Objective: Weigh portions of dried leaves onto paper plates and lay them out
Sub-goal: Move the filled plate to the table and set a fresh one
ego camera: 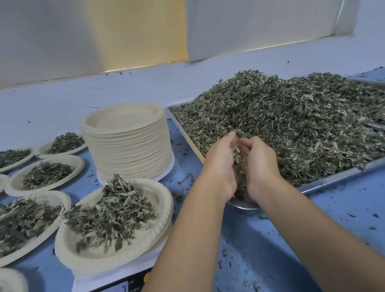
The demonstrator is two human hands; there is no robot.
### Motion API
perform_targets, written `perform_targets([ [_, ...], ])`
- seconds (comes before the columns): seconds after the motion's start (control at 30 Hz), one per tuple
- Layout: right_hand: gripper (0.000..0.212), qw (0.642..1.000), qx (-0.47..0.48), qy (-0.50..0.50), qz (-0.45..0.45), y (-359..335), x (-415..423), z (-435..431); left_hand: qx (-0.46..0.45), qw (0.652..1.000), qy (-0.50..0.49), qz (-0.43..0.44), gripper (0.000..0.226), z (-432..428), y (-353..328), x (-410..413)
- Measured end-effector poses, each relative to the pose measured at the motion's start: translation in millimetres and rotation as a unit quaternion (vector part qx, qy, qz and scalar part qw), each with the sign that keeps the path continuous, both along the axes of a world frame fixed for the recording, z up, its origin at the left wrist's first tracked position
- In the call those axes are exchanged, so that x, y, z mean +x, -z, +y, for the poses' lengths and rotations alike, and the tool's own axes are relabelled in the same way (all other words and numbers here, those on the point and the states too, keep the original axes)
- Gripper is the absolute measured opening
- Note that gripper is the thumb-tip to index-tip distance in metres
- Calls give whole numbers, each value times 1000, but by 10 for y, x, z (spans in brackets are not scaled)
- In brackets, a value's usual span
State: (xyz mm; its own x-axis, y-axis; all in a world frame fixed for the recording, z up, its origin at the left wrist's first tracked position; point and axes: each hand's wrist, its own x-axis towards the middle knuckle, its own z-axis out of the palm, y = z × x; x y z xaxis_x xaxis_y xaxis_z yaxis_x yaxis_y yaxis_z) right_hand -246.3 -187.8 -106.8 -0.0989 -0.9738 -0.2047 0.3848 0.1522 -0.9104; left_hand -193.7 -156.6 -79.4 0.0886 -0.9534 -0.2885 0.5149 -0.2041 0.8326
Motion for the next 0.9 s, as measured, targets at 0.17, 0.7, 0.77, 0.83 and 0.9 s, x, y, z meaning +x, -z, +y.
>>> perform_targets([
  [0.17, 20, 999, -25, -5, -31, -54, 40, 58, -22, 998, -22, 47, 25, 38, 24, 106],
  [0.7, 25, 982, -158, -87, 50, -150, 892, 567, -128, 982, -128, -51, 20, 631, -185, 983],
  [0.77, 28, 968, -201, -98, 115, -102, 964, 618, -133, 979, -145, -60, 22, 715, -170, 1166],
  [0.83, 29, 956, -223, -106, 157, -67, 1011, 658, -144, 973, -164, -70, 23, 808, -144, 1357],
  [0.9, 29, 952, -217, -121, 177, -35, 1040, 676, -154, 966, -191, -78, 24, 906, -114, 1557],
])
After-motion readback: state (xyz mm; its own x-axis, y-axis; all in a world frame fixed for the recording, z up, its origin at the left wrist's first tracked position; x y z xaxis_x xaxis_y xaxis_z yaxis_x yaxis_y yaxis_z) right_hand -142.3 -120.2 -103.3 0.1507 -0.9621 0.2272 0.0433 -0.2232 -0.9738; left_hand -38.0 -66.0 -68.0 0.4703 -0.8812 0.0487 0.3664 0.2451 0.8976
